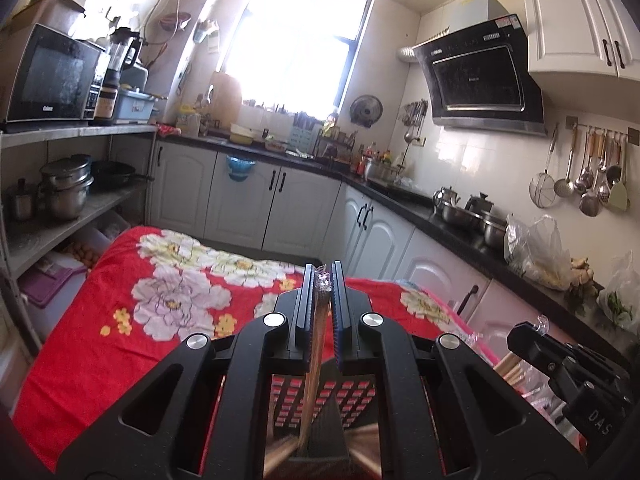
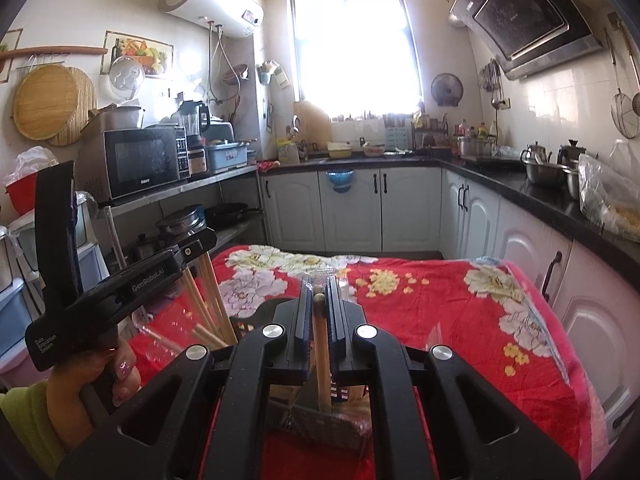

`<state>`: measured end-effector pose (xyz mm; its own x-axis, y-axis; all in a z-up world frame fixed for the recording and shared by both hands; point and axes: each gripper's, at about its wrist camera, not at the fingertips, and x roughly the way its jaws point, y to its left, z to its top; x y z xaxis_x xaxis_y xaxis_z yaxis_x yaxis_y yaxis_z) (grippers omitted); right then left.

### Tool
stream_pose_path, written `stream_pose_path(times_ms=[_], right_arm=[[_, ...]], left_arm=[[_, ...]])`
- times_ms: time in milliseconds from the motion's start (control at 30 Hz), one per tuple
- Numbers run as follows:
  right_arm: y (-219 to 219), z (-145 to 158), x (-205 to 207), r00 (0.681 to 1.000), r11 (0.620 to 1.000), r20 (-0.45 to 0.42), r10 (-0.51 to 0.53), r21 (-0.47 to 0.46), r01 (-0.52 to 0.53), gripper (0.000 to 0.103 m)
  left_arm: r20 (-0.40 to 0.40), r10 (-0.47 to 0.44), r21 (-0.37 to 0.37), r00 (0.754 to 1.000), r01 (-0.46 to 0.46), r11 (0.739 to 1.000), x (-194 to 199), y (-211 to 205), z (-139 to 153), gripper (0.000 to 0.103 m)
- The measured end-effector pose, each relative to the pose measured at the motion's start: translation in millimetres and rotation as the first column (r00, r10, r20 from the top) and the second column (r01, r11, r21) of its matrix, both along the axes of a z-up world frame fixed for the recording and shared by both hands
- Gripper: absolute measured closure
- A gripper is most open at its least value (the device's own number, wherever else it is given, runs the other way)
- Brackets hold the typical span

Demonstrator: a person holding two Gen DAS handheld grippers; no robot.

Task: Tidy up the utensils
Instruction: 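Open the right gripper inside the basket while the left gripper opens too, then withdraw both open tools up and back from the basket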

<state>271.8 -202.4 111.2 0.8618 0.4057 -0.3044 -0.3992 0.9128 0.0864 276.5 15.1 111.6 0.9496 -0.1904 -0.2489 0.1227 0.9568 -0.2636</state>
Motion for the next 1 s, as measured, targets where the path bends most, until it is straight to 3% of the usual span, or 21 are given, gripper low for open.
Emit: stream_pose_path(times_ms=[433, 533, 667, 1000], right_arm=[[-1, -5, -12, 0.998, 0.999, -0.066, 0.014, -0.041, -0.017, 0.095], [-2, -6, -17, 0.997, 0.999, -0.076, 0.007, -0.049, -0.01, 0.092], [-5, -7, -21, 0.996, 0.999, -0.09, 0.006, -0.047, -0.01, 0.087], [-11, -3, -37, 0.997, 0.998, -0.083, -0.001, -0.06, -0.004, 0.077]], left_arm=[[-0.142, -0.073, 0.023, 0.987, 0.077, 0.997, -25, 1, -3, 0.098], [-0.177, -0.088, 0.021, 0.98, 0.093, 0.995, -31, 2, -3, 0.089], [-0.191, -0.097, 0.019, 0.977, 0.102, 0.995, -39, 1, -3, 0.089], [-0.204, -0.11, 0.0, 0.973, 0.113, 0.994, -60, 6, 1, 0.071]])
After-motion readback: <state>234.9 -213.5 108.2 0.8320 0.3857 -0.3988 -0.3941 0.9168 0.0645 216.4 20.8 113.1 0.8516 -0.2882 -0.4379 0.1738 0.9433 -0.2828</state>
